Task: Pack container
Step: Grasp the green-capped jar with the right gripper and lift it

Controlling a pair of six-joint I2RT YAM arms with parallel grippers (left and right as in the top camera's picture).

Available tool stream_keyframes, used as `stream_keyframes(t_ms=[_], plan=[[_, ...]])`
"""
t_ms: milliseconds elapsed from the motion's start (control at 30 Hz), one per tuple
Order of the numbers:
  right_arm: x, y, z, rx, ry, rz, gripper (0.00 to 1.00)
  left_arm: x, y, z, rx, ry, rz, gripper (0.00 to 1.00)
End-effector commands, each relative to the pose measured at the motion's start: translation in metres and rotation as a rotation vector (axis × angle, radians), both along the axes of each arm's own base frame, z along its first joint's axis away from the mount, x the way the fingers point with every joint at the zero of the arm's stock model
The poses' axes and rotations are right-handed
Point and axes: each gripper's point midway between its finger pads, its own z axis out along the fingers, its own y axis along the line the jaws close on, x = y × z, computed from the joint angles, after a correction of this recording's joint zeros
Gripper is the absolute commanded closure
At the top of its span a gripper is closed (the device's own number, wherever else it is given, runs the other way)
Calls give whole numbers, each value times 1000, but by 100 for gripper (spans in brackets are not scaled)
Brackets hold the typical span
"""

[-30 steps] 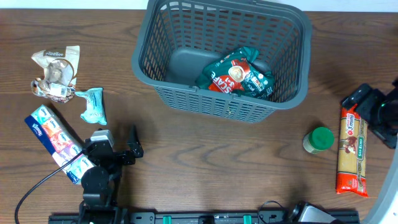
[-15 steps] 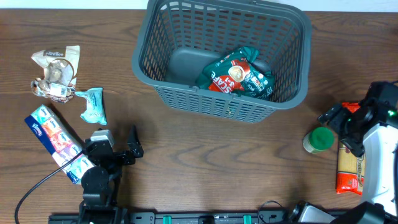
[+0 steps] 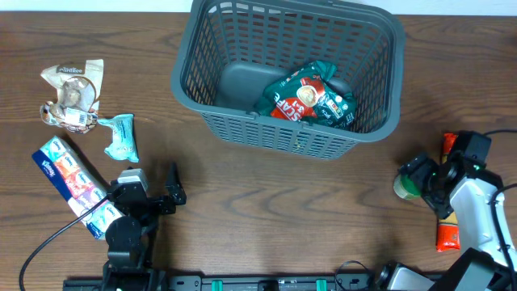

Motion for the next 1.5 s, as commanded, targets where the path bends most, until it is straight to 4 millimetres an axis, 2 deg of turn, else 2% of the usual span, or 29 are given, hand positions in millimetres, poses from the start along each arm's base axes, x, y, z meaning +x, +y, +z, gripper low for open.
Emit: stream_keyframes(t_ms=[0, 433, 733, 900, 1233, 1367, 1467], plan=[[-4, -1, -6, 2, -1, -34, 1, -3, 5, -19, 7, 58, 27, 2], [-7, 1, -25, -8, -24, -34, 3, -3, 5, -19, 7, 58, 27, 1], [-7, 1, -25, -8, -25, -34, 29, -3, 5, -19, 7, 58, 27, 2], [-7, 1, -25, -8, -24, -34, 36, -3, 5, -19, 7, 58, 27, 1], [-2, -1, -22, -16, -44, -34, 71, -3, 5, -18, 7, 57, 27, 2], [9, -1, -11, -4, -87, -24, 83, -3, 5, -19, 8, 58, 27, 2], [22, -6, 11, -24, -131, -12, 91, -3, 5, -19, 7, 58, 27, 1]])
